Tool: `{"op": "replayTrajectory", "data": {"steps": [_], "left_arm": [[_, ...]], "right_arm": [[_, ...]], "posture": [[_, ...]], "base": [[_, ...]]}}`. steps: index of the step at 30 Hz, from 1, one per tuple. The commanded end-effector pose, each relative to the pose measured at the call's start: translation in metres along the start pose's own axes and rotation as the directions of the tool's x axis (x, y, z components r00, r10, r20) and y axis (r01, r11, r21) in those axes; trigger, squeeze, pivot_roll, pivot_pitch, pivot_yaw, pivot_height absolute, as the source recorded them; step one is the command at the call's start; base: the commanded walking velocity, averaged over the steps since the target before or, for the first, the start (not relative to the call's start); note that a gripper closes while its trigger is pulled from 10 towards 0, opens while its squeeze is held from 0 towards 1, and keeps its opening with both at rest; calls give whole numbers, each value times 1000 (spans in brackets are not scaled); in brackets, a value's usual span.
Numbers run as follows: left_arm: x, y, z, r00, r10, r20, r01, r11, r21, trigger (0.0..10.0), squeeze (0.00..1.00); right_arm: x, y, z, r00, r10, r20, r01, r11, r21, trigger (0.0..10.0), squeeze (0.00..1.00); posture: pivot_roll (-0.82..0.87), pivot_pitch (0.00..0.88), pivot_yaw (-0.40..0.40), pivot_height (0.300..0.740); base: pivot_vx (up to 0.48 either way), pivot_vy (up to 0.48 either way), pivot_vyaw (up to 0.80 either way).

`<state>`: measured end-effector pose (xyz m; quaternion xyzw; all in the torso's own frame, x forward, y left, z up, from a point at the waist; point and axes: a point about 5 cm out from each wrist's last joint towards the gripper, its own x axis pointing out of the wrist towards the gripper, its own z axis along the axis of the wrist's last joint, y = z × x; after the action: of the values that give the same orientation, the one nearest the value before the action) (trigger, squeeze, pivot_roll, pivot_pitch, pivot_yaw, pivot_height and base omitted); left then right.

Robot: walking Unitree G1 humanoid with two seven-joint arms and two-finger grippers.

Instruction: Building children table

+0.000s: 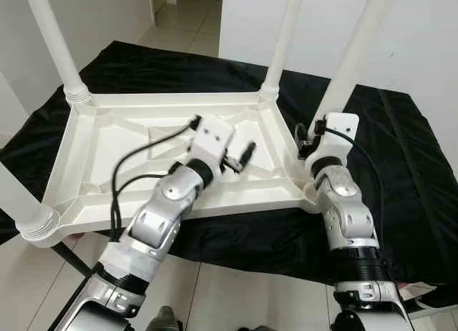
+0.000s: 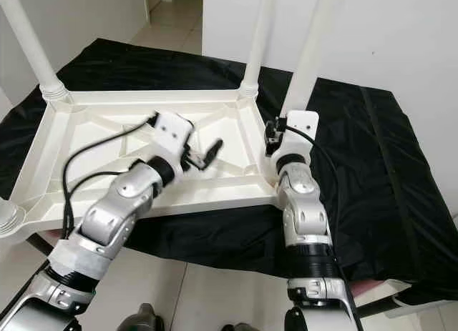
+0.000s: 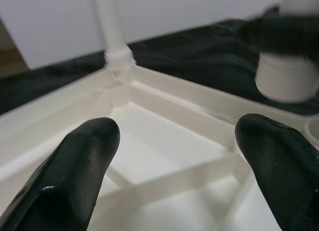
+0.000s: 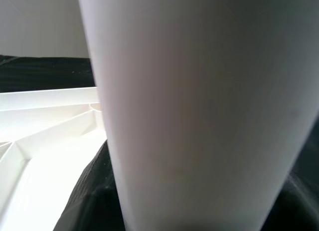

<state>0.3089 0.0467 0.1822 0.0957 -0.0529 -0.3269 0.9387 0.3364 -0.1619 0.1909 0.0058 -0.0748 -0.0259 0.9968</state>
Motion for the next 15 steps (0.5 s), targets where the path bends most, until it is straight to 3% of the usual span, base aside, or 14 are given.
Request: {"op": "replayTrajectory", "data": {"steps": [1,7,10,15], "left_arm": [[0,-3,-4,1000,-19,-8,19,1000,12,10000,0],[-4,-15,-4,997,-76,26,74,995,68,10000,0],[-9,-26,-2,986,-158,57,151,983,105,10000,0],[-15,-31,-5,976,-210,56,205,975,86,10000,0]], "right_arm": [[-1,-8,5,999,-28,35,27,1000,3,10000,0],[-4,-10,3,997,-24,68,24,1000,-2,10000,0],[-8,-13,-3,994,-23,104,25,999,-20,10000,0],[-14,-15,-11,994,-37,104,38,999,-6,10000,0]], "posture": [[116,49,-30,740],[113,44,-21,740],[116,44,-17,740],[115,44,-17,740]], "base": [[0,0,0],[0,0,0],[0,0,0],[0,0,0]]}}
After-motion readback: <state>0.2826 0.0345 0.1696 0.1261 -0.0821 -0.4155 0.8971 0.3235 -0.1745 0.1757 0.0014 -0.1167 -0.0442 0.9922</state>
